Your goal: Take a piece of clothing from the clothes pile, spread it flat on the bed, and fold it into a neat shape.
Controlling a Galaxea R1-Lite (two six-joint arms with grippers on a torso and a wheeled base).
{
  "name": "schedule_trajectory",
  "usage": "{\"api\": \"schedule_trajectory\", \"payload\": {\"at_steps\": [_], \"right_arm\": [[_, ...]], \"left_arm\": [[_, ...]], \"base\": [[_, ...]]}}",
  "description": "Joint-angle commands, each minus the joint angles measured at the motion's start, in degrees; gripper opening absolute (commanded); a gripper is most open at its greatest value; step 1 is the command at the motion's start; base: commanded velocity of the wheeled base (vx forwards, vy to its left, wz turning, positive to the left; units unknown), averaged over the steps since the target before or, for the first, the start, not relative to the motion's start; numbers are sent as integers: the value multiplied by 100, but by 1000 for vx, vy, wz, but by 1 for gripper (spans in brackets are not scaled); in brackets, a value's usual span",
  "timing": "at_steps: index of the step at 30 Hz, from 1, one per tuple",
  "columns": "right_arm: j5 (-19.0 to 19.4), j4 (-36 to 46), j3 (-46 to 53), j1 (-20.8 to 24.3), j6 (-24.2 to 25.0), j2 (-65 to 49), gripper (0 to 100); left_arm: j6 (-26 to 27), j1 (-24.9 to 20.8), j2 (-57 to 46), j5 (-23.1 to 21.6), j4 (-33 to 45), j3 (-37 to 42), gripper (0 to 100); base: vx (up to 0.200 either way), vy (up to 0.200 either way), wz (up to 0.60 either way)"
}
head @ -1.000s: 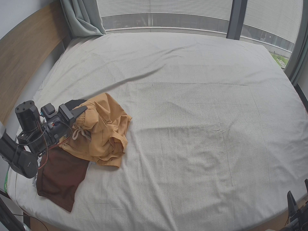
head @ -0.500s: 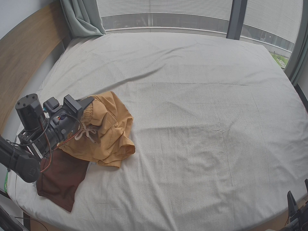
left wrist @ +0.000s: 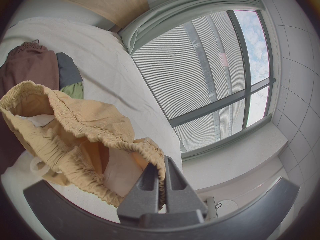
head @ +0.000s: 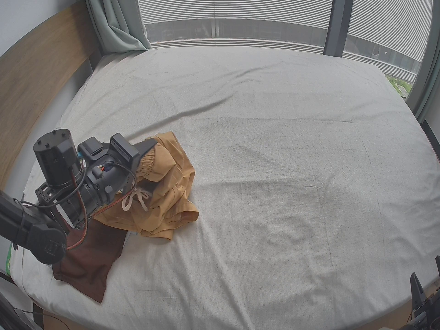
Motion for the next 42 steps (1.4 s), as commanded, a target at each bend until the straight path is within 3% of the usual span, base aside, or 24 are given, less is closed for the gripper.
{"api": "schedule_trajectory", "payload": {"at_steps": [1, 17, 30, 42], "right_arm": [[1, -1, 101, 1, -1, -31, 100], [1, -1, 101, 1, -1, -31, 100], [1, -1, 101, 1, -1, -31, 100], [10, -1, 101, 1, -10, -31, 100]], "left_arm": [[-11, -232, -73, 1, 106, -137, 0], [-11, -1375, 59, 247, 756, -779, 0], [-20, -1762, 402, 230, 1222, -1491, 0], [-11, -2403, 1175, 195, 1363, -1948, 0]], "base": [[0, 0, 0], [0, 0, 0], [0, 0, 0], [0, 0, 0]]}}
